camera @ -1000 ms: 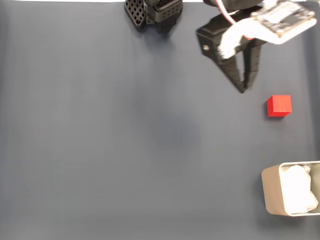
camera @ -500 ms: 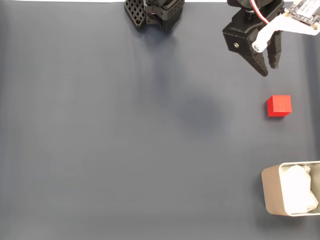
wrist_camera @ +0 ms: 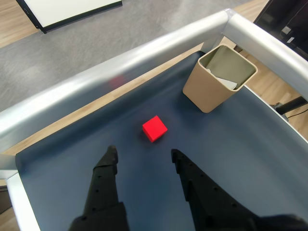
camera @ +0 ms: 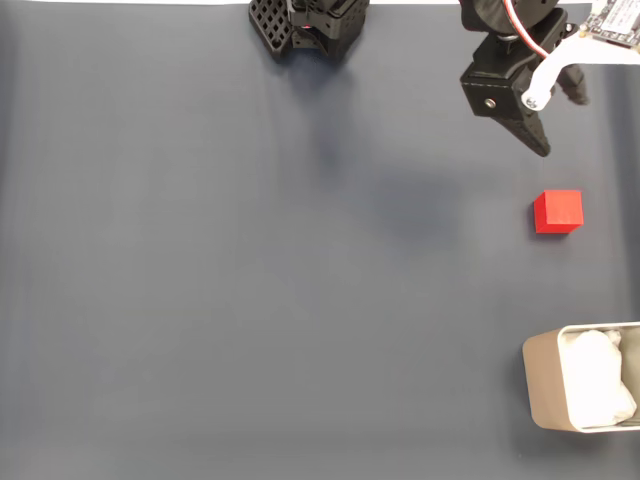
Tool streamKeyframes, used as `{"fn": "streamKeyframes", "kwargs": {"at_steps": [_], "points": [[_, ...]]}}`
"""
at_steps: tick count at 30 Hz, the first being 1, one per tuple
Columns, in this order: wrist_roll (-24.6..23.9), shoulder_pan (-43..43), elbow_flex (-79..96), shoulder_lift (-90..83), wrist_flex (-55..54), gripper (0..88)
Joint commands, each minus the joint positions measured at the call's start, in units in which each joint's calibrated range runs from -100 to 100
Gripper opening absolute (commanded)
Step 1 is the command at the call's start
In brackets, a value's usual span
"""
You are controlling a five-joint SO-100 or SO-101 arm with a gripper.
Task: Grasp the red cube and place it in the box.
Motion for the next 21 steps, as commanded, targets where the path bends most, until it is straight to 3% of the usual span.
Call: {"fn": "streamKeyframes", "kwargs": {"at_steps": [1,21], "points": [[0.98,0.01,-0.44,-0.31,-3.39,30.6],[-0.98,0.65,1.2,12.25,-14.12,37.9]]}}
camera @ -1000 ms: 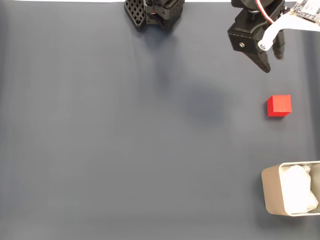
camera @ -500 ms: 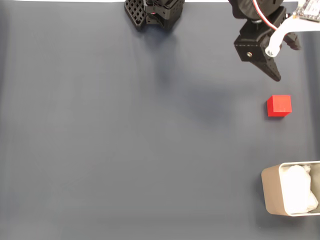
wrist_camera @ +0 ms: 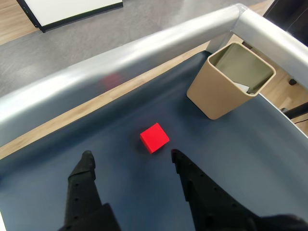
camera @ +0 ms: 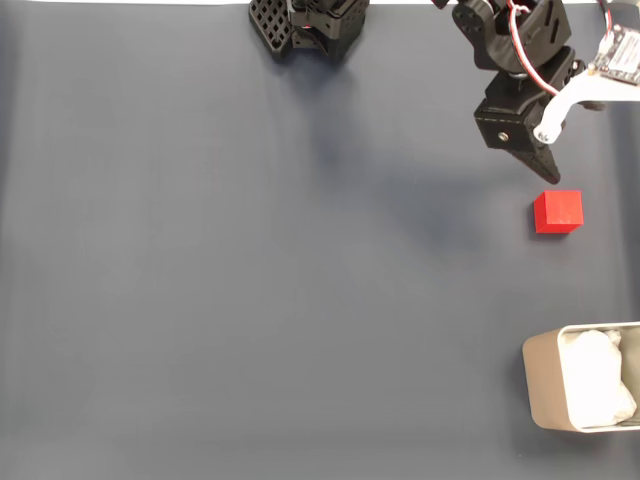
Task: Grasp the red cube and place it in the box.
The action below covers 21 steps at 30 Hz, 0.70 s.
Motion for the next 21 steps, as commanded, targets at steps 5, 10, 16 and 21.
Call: {"fn": "streamKeyframes", "kwargs": {"at_steps": [5,10,16,21], "points": [[-1.47,1.36,-0.88,4.0,-5.24,38.5],[-1.22,2.42,-0.79,6.68,-8.19,39.0],[-0.83,3.49,-1.16,9.8,-11.22,39.4],[-0.68,3.63,-1.25,11.8,-13.52,39.8]]}}
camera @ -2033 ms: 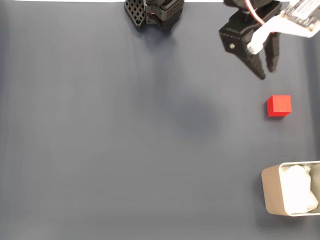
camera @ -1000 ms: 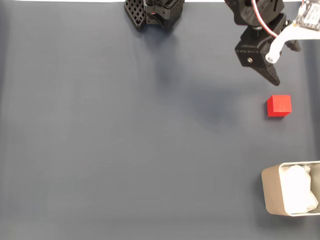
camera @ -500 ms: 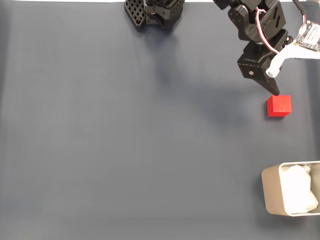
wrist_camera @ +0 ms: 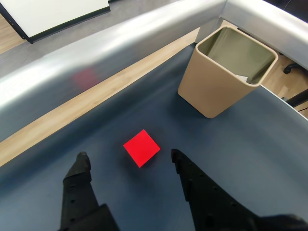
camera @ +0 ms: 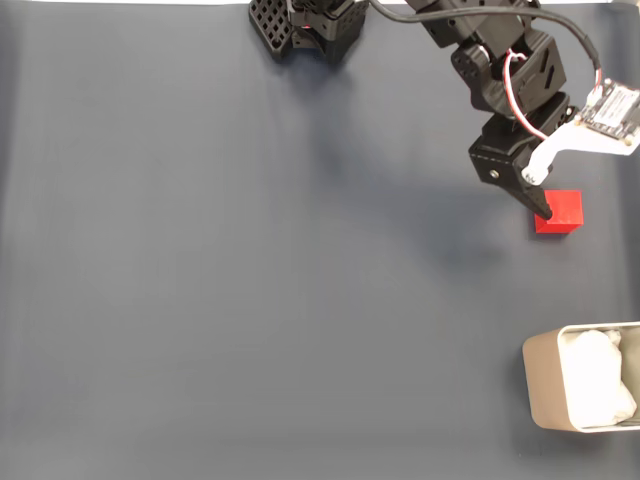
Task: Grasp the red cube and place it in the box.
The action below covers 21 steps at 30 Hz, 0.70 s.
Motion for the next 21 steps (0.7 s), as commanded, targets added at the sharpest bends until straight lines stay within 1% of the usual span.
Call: {"fn": "streamKeyframes", "kwargs": {"at_steps": [1,11,21], "points": [[0.44,0.51,-1.25,0.68,-2.15,39.9],[0.59,0.09,-2.61,5.71,-5.43,40.3],[-0.29,-1.33,-9.46,12.81,-5.67,40.5]]}}
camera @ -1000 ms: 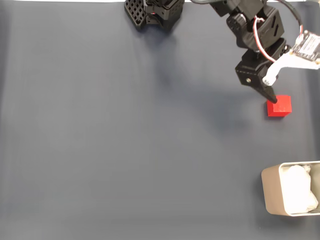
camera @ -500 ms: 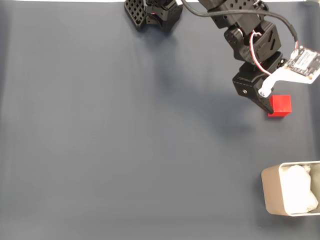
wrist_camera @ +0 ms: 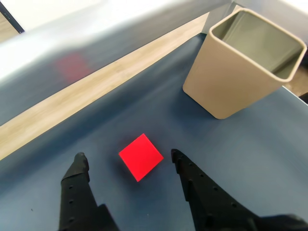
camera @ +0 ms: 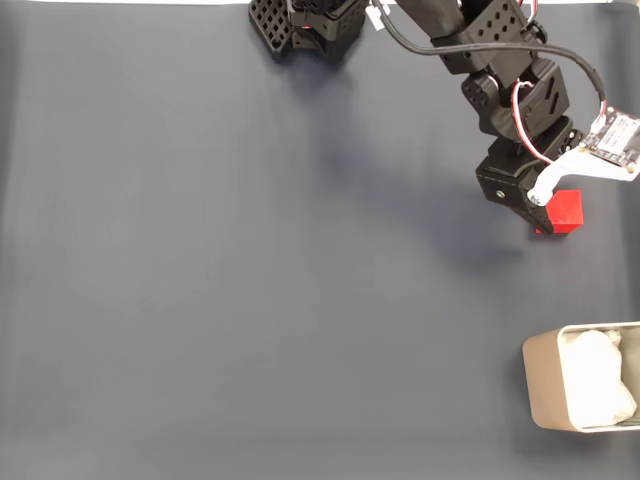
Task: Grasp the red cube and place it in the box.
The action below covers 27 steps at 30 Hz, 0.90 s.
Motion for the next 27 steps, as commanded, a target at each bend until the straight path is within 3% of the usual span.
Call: {"fn": "streamKeyframes", "kwargs": {"at_steps": [1,27], "points": [[-0.34,-1.11,-5.48,2.3,-1.07,40.5],[-0.29,-3.1,-6.58,4.47,-0.82,40.7]]}}
